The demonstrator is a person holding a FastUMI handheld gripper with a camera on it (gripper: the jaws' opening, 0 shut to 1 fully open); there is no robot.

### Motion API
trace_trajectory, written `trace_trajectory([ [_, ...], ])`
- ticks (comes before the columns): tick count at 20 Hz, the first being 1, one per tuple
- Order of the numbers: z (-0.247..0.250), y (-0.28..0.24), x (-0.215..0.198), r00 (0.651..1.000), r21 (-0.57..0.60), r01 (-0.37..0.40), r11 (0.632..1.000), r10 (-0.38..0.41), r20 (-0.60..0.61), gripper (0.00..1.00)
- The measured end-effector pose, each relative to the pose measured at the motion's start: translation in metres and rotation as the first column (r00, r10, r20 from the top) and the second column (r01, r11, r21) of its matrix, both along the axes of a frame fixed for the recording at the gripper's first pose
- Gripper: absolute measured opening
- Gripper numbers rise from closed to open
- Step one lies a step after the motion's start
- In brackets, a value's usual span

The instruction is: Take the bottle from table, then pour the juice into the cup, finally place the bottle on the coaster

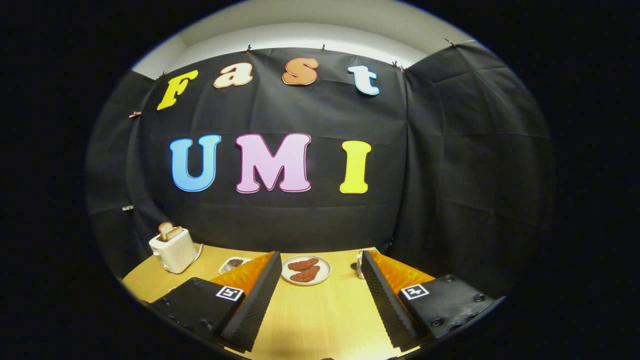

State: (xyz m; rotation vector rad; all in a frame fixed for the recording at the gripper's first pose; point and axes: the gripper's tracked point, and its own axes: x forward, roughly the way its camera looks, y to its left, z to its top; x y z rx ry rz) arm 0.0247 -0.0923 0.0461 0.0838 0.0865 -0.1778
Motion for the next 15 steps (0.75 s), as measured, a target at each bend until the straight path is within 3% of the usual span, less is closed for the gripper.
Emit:
trace_trajectory([
  [5, -0.005, 0.016, -0.017, 1.000, -0.008, 0.003, 1.000, -0.003, -0.012, 0.98],
  [15, 0.009, 0.042, 0.000, 0.998, -0.009, -0.058, 0.998, 0.058, 0.011, 0.97],
])
